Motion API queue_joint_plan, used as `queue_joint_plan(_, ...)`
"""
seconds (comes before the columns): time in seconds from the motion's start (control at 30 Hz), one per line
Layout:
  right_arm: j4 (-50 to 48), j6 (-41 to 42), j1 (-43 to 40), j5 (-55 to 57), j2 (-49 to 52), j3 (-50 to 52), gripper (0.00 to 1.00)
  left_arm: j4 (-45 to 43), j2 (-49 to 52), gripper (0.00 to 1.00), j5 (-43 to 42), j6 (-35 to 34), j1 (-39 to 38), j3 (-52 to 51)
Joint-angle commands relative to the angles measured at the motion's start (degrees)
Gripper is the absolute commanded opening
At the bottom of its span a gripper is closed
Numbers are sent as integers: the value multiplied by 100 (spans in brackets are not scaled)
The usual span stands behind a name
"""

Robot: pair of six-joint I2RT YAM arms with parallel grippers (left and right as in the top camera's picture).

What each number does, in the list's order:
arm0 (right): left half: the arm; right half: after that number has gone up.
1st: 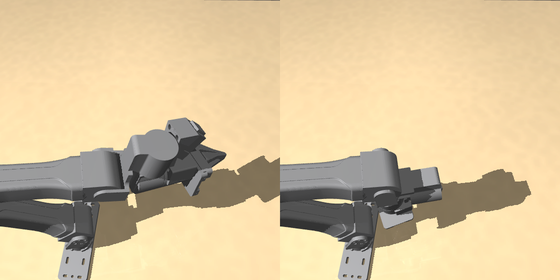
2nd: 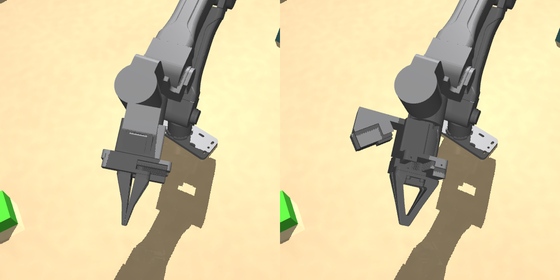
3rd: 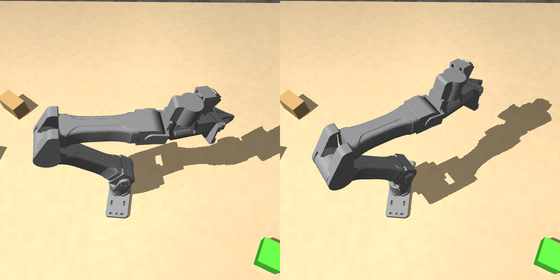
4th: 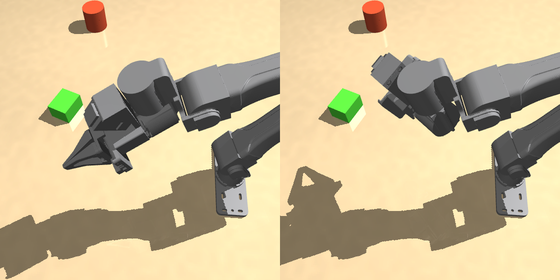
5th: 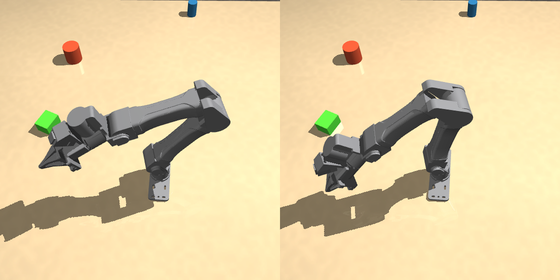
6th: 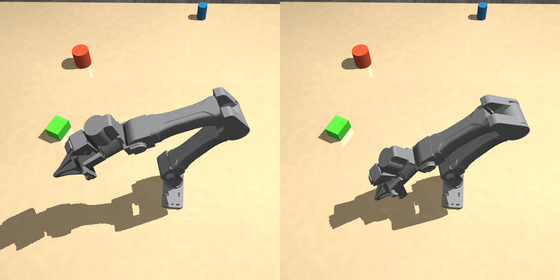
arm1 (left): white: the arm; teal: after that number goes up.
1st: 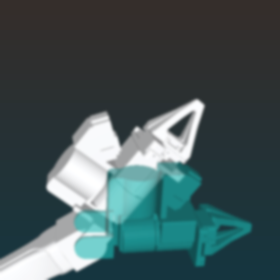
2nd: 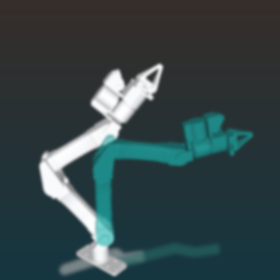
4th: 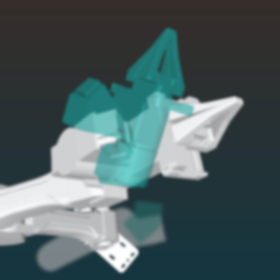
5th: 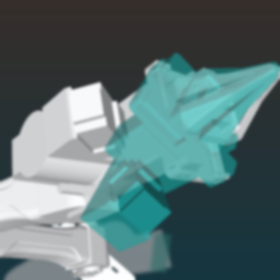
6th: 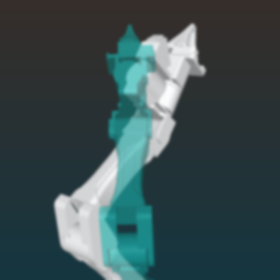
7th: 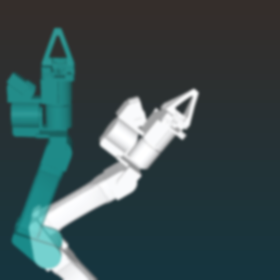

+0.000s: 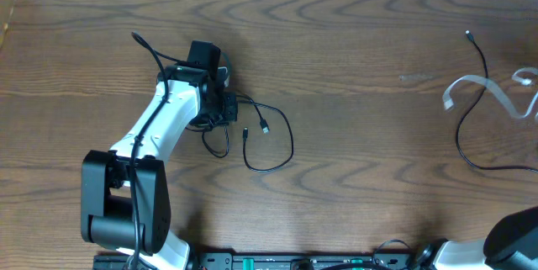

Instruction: Untangle cables

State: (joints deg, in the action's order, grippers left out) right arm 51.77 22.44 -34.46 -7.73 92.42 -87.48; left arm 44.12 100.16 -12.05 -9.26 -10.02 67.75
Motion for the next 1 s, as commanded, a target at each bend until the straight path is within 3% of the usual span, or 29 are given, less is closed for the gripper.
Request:
queue_joint_plan(0.0,223,-367,116,216,236,-57,21,-4,-96,8,-70,-87,-7,-13)
queue_joint_plan(0.07,260,-417,120,52,297,-57,62,-101,-96,7,-472,-22,-7,-13)
queue_joint_plan(0.1,267,-590,118,-157,323,-57,71,-184,-98,7,-739,48,-7,-13)
queue_joint_plan(0.17,275,-922,120,-511,339,-57,79,-354,-98,7,-1093,66,-7,-13)
queue_joint_plan(0.33,442,-1141,188,-988,339,-57,82,-863,-103,8,-1878,4,-9,20)
queue_joint_plan(0.53,734,-1318,485,-1043,339,-57,82,-1779,-105,8,-2898,-774,-199,273)
queue_joint_plan(0.73,743,-1399,831,-1021,339,-57,83,-3263,-107,8,-3637,-1665,-968,459)
queue_joint_plan(0.83,756,-1517,1003,-1025,339,-57,86,-3744,-107,8,-3851,-1665,-1462,468)
queue_joint_plan(0.9,787,-1687,1095,-1025,339,-57,88,-3652,-107,15,-3853,-1408,-1604,468)
queue_joint_plan(0.93,800,-1749,1139,-1025,339,-57,89,-3556,-107,24,-3853,-1261,-1626,468)
queue_joint_plan(0.97,826,-1814,1193,-1023,339,-57,90,-3449,-107,40,-3851,-1119,-1633,468)
